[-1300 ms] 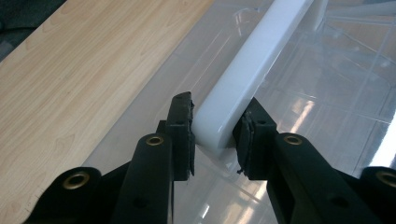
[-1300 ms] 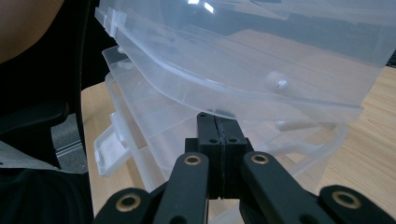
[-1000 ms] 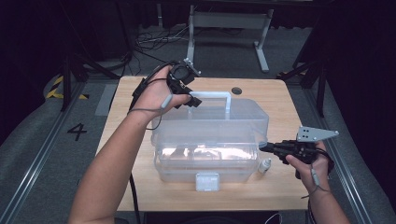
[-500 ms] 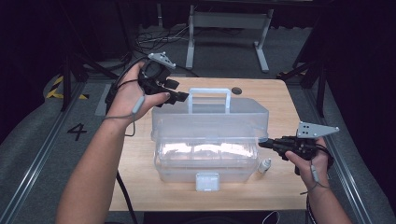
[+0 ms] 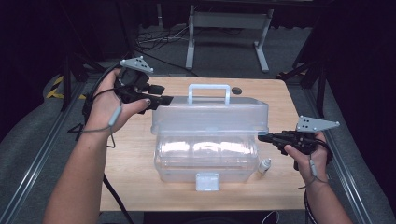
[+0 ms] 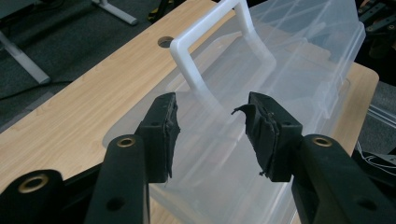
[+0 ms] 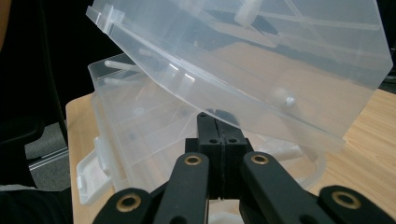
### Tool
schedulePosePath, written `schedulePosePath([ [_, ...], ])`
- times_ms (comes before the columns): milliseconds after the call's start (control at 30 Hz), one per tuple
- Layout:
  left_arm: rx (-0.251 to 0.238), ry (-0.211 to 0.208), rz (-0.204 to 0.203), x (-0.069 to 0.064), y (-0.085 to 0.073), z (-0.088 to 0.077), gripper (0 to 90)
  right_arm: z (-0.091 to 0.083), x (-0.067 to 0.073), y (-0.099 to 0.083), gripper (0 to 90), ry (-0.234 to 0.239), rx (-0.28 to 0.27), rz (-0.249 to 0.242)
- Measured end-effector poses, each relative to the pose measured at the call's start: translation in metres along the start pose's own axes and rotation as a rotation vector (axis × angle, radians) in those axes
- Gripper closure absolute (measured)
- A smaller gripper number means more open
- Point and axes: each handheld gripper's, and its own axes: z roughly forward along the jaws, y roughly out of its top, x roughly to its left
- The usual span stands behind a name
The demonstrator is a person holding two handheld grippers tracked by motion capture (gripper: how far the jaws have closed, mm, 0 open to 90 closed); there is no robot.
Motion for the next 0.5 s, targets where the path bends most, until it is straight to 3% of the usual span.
schedulePosePath([
  [133, -0.01, -0.011, 0.005, 0.001, -0.007, -0.006, 57.8, 0.001, -0.001, 0.002, 90.0, -0.006, 0.004, -0.007],
  [200, -0.036, -0.006, 0.018, -0.001, -0.012, -0.011, 62.6, 0.003, -0.001, 0.003, 90.0, -0.007, 0.007, -0.009],
  [367, -0.08, -0.053, 0.039, -0.011, -0.027, -0.023, 85.3, 0.005, -0.003, 0.006, 90.0, -0.011, 0.01, -0.01],
  [500, -0.094, -0.069, 0.048, -0.019, -0.038, -0.026, 89.7, 0.006, -0.003, 0.008, 90.0, -0.019, 0.007, -0.009],
])
